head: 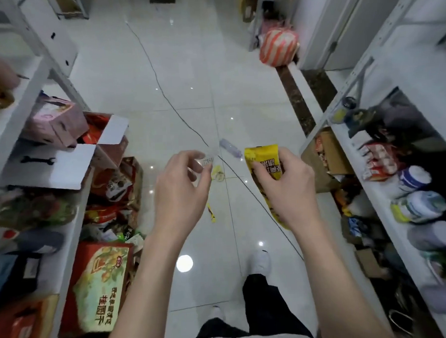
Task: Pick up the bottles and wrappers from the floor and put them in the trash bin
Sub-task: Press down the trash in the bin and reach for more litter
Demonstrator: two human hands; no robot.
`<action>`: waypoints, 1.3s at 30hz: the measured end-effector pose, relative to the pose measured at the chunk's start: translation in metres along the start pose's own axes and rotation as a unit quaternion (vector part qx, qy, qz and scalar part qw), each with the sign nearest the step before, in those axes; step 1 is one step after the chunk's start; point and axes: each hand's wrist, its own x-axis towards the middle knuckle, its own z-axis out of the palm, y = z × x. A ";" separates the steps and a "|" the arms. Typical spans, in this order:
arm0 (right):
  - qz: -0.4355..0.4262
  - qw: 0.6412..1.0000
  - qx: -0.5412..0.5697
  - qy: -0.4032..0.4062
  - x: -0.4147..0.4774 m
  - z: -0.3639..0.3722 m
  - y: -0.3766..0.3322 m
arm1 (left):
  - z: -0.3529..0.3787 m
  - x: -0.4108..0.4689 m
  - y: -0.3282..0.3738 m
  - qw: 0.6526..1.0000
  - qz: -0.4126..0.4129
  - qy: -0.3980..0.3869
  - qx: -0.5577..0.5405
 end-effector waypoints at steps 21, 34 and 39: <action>0.228 0.920 -0.089 0.307 -0.328 -0.257 0.087 | 0.122 -0.270 0.188 0.910 0.257 -0.314 -0.084; 0.365 0.837 -0.063 0.404 -0.547 -0.365 0.171 | 0.188 -0.500 0.263 0.832 0.322 -0.448 -0.063; 0.404 0.823 -0.033 0.398 -0.566 -0.378 0.203 | 0.222 -0.521 0.263 0.823 0.301 -0.480 -0.042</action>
